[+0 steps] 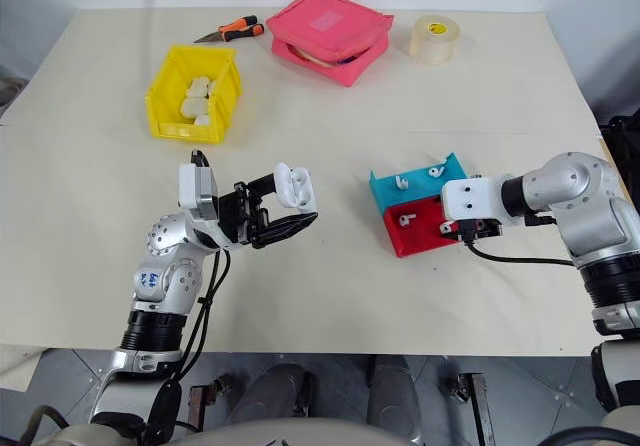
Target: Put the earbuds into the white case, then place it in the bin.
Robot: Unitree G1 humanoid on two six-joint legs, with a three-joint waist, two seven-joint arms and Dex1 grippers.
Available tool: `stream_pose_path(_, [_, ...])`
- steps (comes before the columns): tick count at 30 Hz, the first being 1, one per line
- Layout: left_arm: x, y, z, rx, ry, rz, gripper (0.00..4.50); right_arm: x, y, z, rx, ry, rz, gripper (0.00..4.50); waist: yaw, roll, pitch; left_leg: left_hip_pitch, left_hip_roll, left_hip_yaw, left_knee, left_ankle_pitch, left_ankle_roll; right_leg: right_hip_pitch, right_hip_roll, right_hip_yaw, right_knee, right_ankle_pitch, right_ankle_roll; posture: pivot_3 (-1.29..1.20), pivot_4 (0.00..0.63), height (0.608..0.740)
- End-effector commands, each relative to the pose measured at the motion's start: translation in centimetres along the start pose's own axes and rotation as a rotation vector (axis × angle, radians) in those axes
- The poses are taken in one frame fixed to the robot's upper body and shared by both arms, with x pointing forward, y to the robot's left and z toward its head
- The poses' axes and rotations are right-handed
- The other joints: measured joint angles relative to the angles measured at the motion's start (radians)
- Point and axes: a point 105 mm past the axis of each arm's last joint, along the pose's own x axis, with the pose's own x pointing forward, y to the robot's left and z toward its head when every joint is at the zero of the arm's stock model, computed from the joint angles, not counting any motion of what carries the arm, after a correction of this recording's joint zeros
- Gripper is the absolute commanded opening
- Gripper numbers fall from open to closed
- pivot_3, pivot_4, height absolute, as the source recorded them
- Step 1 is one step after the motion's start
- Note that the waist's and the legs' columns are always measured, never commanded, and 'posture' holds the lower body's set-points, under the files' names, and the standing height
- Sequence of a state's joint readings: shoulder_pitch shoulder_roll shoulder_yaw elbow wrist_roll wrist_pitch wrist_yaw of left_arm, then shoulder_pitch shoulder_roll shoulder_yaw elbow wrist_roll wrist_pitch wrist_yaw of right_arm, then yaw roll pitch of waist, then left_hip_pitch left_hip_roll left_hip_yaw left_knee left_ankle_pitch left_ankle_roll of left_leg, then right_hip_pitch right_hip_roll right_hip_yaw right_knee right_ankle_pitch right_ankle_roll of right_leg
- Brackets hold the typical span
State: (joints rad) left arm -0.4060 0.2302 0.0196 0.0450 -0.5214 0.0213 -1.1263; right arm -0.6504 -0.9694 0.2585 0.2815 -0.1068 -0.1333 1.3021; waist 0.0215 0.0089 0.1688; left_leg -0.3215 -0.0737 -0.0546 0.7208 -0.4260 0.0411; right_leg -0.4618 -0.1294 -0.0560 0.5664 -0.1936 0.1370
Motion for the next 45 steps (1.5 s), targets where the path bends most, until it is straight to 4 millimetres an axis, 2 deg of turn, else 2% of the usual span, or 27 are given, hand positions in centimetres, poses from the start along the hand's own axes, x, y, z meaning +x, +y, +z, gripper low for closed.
stream_pose_path(1, [0.4, -0.4, 1.1, 0.032, -0.038, -0.024, 2.78, -0.5, -1.2, 0.4, -0.023, -0.001, -0.062, 3.26, 0.000, 0.000, 0.000, 0.000, 0.000, 0.000, 0.000, 0.000, 0.000, 0.000, 0.000, 0.000, 0.000, 0.000, 0.000, 0.00, 0.150, 0.740])
stream_pose_path(8, [0.5, -0.3, 1.0, 0.031, -0.039, -0.023, 2.78, -1.3, -1.4, 1.0, -0.057, -0.008, -0.065, 3.26, 0.001, 0.000, 0.000, 0.000, 0.000, 0.000, 0.000, 0.000, 0.000, 0.000, 0.000, 0.000, 0.000, 0.000, 0.000, 0.00, 0.150, 0.740])
stream_pose_path(17, [0.4, -0.3, 0.9, 0.025, -0.040, -0.022, 2.78, -2.3, -1.7, 0.1, -0.063, 0.040, -0.093, 3.26, 0.001, 0.000, 0.000, 0.000, 0.000, 0.000, 0.000, 0.000, 0.000, 0.000, 0.000, 0.000, 0.000, 0.000, 0.000, 0.00, 0.150, 0.740])
stream_pose_path(24, [0.4, -0.3, 0.8, 0.026, -0.038, -0.023, 2.78, -2.2, -1.7, -0.5, -0.058, 0.063, -0.106, 3.26, 0.001, 0.000, 0.000, 0.000, 0.000, 0.000, 0.000, 0.000, 0.000, 0.000, 0.000, 0.000, 0.000, 0.000, 0.000, 0.00, 0.150, 0.740])
stream_pose_path(31, [0.3, -0.2, 0.7, 0.025, -0.035, -0.021, 2.78, -2.6, -1.6, 0.1, -0.037, 0.037, -0.101, 3.26, 0.001, 0.000, 0.000, 0.000, 0.000, 0.000, 0.000, 0.000, 0.000, 0.000, 0.000, 0.000, 0.000, 0.000, 0.000, 0.00, 0.150, 0.740])
stream_pose_path(33, [0.3, -0.2, 0.7, 0.025, -0.035, -0.021, 2.78, -2.8, -1.3, 0.1, 0.014, 0.034, -0.088, 3.26, 0.002, 0.000, 0.000, 0.000, 0.000, 0.000, 0.000, 0.000, 0.000, 0.000, 0.000, 0.000, 0.000, 0.000, 0.000, 0.00, 0.150, 0.740])
stream_pose_path(37, [0.3, -0.2, 0.7, 0.025, -0.035, -0.019, 2.78, -3.2, -0.5, 0.7, 0.223, 0.001, -0.073, 3.26, 0.003, 0.000, 0.000, -0.001, 0.000, 0.000, 0.000, 0.000, 0.000, 0.000, 0.000, 0.000, 0.000, 0.000, 0.000, 0.00, 0.150, 0.740])
stream_pose_path(39, [0.2, -0.3, 0.7, 0.024, -0.034, -0.018, 2.78, -3.6, 0.5, 0.5, 0.385, 0.040, -0.032, 3.26, 0.004, 0.001, 0.000, -0.001, 0.000, 0.000, 0.000, 0.000, 0.000, 0.000, -0.001, 0.000, 0.000, 0.000, 0.000, 0.00, 0.150, 0.740])
stream_pose_path(41, [0.2, -0.3, 0.6, 0.022, -0.034, -0.015, 2.78, -3.7, 1.4, 1.3, 0.513, 0.007, -0.019, 3.26, 0.006, 0.001, 0.001, -0.002, 0.000, -0.001, 0.000, 0.000, 0.000, -0.001, -0.001, -0.001, 0.000, 0.000, 0.000, 0.00, 0.150, 0.740])
stream_pose_path(45, [0.2, -0.4, 0.5, 0.017, -0.035, -0.016, 2.78, -3.4, 2.7, 1.9, 0.600, 0.006, -0.017, 3.26, 0.005, 0.001, 0.001, -0.002, 0.000, -0.002, 0.001, 0.000, 0.000, -0.001, -0.001, -0.002, -0.001, 0.000, -0.001, 0.00, 0.150, 0.740])
